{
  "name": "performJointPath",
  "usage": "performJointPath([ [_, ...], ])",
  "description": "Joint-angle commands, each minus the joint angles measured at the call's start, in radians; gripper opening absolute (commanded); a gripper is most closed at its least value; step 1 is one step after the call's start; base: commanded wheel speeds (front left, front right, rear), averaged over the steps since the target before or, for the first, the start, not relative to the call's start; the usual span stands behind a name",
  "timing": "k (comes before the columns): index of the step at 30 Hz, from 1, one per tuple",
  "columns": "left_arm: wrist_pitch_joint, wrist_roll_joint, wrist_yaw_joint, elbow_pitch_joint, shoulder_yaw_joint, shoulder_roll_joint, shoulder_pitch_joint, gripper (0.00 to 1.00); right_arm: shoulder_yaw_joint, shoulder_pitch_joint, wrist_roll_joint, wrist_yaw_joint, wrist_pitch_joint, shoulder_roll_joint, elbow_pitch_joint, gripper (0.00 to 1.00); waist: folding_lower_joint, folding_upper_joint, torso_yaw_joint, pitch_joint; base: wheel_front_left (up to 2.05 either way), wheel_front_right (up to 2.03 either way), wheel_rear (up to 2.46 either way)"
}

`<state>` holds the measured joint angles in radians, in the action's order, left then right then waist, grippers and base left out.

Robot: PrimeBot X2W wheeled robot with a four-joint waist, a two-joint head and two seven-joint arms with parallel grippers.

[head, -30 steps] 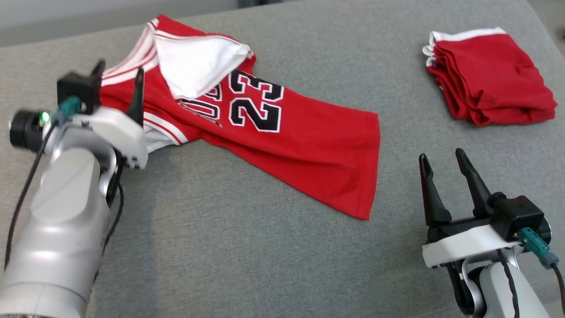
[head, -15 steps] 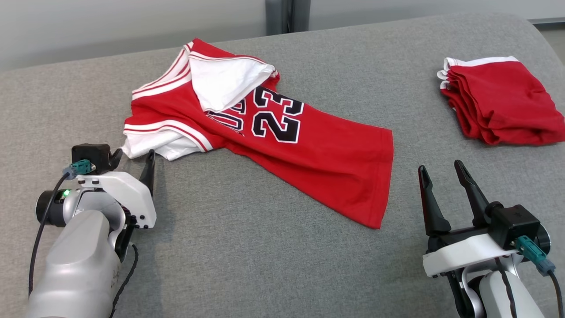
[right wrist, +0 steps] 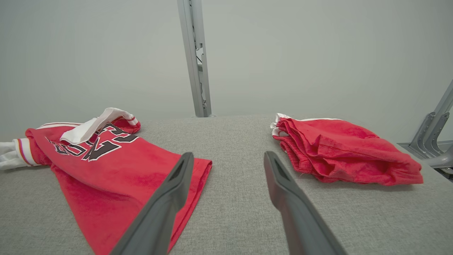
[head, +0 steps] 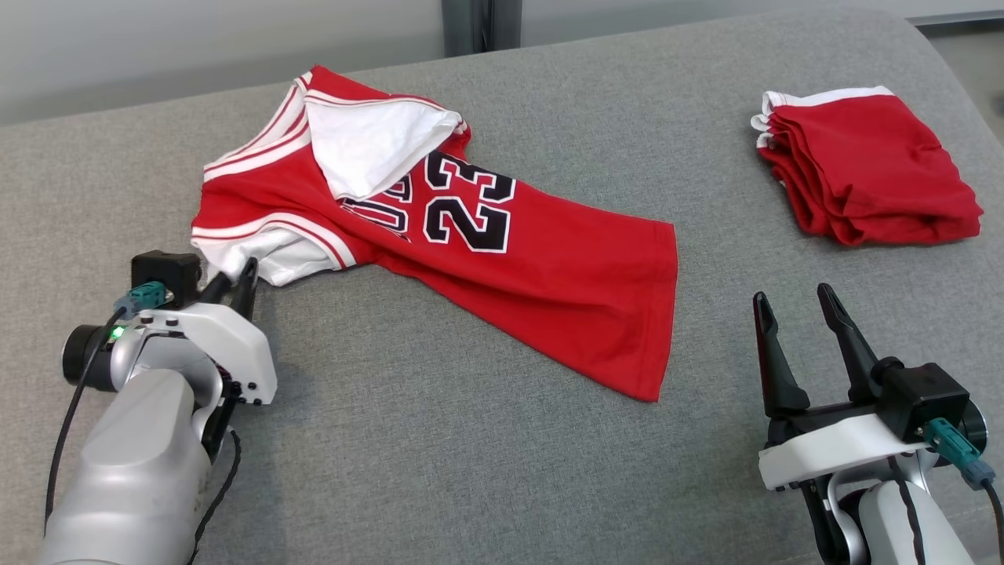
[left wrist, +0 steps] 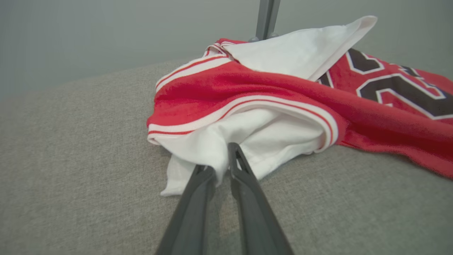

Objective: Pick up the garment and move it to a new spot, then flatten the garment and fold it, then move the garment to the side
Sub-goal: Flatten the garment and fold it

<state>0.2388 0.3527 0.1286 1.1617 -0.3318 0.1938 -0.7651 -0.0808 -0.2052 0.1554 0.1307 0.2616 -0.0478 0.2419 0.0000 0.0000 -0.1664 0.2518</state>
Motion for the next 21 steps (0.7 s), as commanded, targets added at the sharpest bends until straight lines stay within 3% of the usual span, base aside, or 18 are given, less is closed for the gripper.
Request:
performJointPath([
  [1,0.006,0.000,0.001,-0.011,-0.005,0.003,0.002,0.00,0.002,0.005,-0.007,0.000,0.005,-0.006,0.002,1.00,0.0000,0.0000,0.003,-0.008,0.00,0.00,0.00],
  [8,0.025,0.033,0.001,-0.129,-0.096,-0.005,0.052,0.00,0.001,0.029,-0.006,0.000,0.005,-0.006,0.012,1.00,0.0000,0.0000,0.029,-0.062,0.00,0.00,0.00],
  [16,0.025,0.081,0.001,-0.373,-0.191,0.027,0.190,0.00,0.022,0.087,-0.016,0.000,0.005,-0.006,0.026,1.00,0.0000,0.0000,0.080,-0.156,0.00,0.00,0.00],
  [21,-0.061,0.115,-0.018,-0.562,-0.203,0.053,0.318,0.00,0.034,0.123,-0.020,0.000,0.005,-0.006,0.031,1.00,0.0000,0.0000,0.114,-0.200,0.00,0.00,0.00],
])
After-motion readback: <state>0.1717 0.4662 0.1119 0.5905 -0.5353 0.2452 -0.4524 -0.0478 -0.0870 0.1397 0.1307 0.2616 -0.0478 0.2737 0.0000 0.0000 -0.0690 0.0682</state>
